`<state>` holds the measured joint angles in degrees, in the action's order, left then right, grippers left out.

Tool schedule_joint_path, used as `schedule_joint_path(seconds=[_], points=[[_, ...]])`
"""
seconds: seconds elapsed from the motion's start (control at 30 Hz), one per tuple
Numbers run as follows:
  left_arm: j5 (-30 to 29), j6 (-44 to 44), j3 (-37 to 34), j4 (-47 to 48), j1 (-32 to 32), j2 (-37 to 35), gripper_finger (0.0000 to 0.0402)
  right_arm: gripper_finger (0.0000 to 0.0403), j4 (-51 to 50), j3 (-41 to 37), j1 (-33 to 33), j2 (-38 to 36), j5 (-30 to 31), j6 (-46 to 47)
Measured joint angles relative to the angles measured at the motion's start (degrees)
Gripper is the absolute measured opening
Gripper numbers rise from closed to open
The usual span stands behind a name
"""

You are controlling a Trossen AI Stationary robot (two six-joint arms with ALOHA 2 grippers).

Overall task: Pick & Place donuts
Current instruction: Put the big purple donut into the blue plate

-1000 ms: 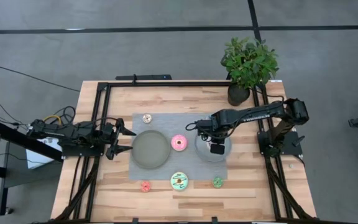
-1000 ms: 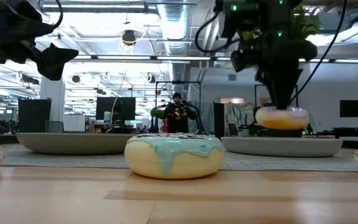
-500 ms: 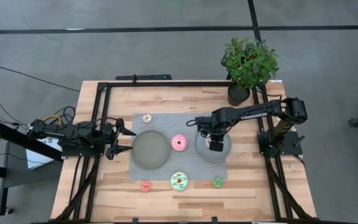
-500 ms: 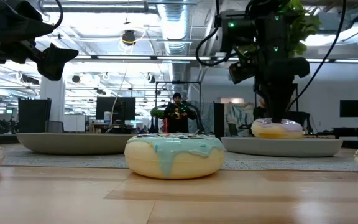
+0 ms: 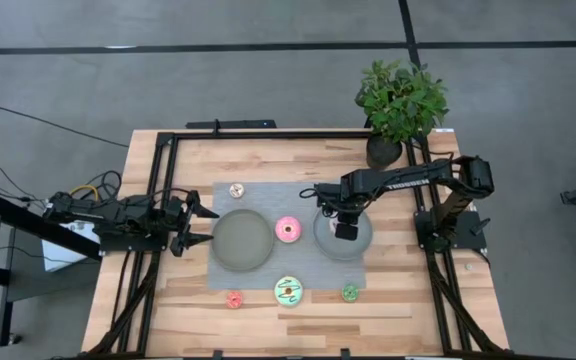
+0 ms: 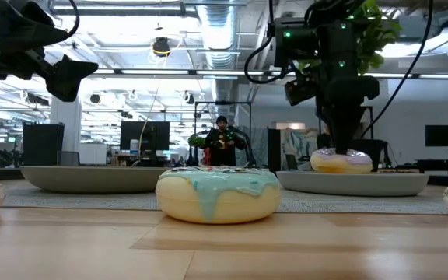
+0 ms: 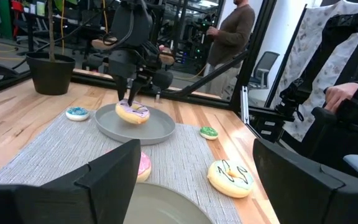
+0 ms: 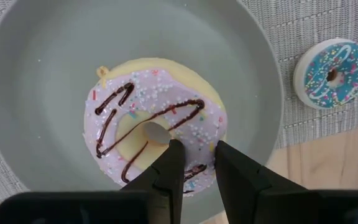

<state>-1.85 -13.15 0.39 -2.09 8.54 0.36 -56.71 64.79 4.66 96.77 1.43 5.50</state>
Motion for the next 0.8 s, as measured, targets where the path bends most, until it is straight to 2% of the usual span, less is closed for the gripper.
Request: schedule_joint_path(seconds=[0.47,0.8], points=[[0.0,0.0,0.0,0.0,0.02,0.0,0.0304,0.0077,2.72,-1.49,0.01,0.04,0.35,-1.26],[-0.04,0.0,-0.01,0.0,0.0,0.0,0.0304,0.0077,3.59,-3.91,3.0,0.09,0.34,-0.47]])
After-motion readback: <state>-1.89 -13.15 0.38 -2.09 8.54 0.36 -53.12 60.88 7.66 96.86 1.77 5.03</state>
